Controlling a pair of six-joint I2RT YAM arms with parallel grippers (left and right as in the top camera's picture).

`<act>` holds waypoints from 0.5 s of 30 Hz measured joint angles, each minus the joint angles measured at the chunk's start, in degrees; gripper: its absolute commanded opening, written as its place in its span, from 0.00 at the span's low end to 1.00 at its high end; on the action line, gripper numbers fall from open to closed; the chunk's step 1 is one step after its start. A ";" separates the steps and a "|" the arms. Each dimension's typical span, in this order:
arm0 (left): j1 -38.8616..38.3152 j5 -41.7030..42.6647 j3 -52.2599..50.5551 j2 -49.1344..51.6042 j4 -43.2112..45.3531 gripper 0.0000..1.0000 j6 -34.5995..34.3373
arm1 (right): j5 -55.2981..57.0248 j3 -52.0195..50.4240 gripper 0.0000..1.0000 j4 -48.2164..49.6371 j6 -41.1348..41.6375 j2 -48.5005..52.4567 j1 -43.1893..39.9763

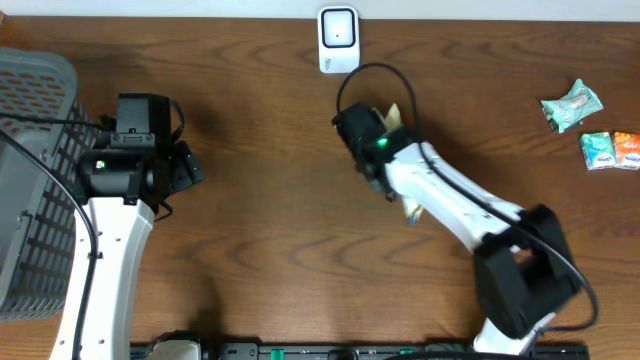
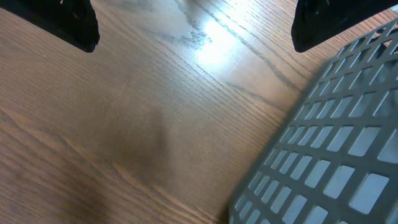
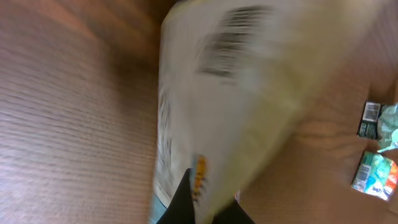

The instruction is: Scan the item barcode

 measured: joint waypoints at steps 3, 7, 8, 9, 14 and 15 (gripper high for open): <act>0.00 0.00 -0.02 0.00 -0.02 0.98 0.00 | 1.25 -0.02 0.47 0.04 0.81 2.34 1.88; 0.00 0.00 0.00 0.00 0.00 0.97 0.00 | -2.08 0.02 0.67 0.70 1.73 2.62 5.99; 0.00 0.00 -0.02 0.00 -0.02 0.98 0.00 | -2.93 0.07 0.79 0.74 1.92 2.62 6.78; 0.00 0.00 -0.02 0.00 0.00 0.98 0.00 | -3.85 0.24 0.88 0.50 2.47 2.62 7.89; 0.00 0.00 -0.02 0.00 0.00 0.98 0.00 | -7.17 5.33 0.99 -2.69 4.35 2.62 9.44; 0.00 0.02 0.00 0.00 -0.04 0.98 0.00 | -7.58 6.91 0.99 -3.37 4.57 2.62 9.20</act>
